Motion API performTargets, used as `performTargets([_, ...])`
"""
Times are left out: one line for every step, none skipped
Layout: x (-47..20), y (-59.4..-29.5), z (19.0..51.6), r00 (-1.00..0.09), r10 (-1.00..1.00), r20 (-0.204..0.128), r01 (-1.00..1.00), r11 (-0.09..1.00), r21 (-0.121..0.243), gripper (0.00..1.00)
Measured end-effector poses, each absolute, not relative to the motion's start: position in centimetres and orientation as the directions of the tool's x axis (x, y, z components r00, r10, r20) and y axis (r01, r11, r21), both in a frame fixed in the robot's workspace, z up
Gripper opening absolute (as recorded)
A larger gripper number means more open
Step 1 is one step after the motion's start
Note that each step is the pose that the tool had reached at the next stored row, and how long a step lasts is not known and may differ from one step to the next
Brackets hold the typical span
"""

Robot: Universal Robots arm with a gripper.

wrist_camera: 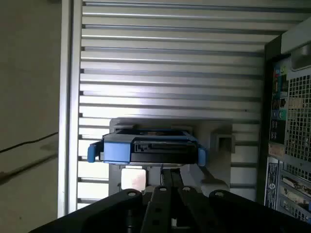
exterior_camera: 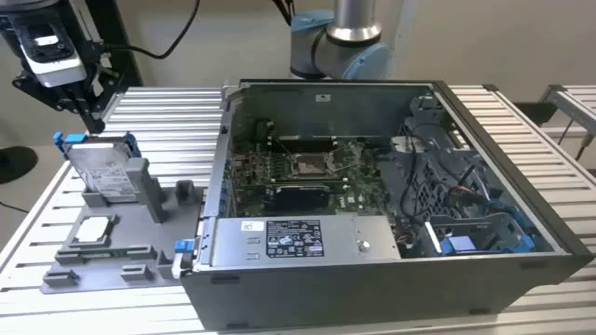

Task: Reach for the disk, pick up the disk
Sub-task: 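Reach for the disk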

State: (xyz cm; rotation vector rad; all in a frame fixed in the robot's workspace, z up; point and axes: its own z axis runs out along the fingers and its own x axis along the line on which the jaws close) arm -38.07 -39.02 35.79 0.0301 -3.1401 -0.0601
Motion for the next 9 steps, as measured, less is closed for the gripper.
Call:
performTargets([-38.07,-39.01,35.79,-1.0,-0.019,0.001,-0.019,0.999,0.038,0.0])
performTargets([-38.07,-39.01,35.79,-1.0,-0.019,0.001,-0.019,0.999,0.038,0.0])
performTargets([-38.07,-39.01,35.79,-1.0,-0.019,0.0,-0.019,0.999,0.038,0.0])
performTargets([-38.08,-39.01,35.79,-1.0,-0.019,0.001,-0.019,0.999,0.038,0.0])
performTargets([-38.07,-39.02,35.79,-1.0,-0.019,0.001,-0.019,0.999,0.038,0.0])
performTargets([-38.07,-39.02,35.79,-1.0,-0.019,0.001,-0.019,0.999,0.038,0.0])
performTargets([-38.07,-39.01,35.79,-1.0,-0.019,0.001,-0.019,0.999,0.038,0.0])
performTargets([-38.08,-39.01,35.79,-1.0,-0.019,0.0,-0.019,0.999,0.038,0.0])
performTargets([-38.08,-38.97,35.79,-1.0,-0.019,0.0,-0.019,0.999,0.038,0.0])
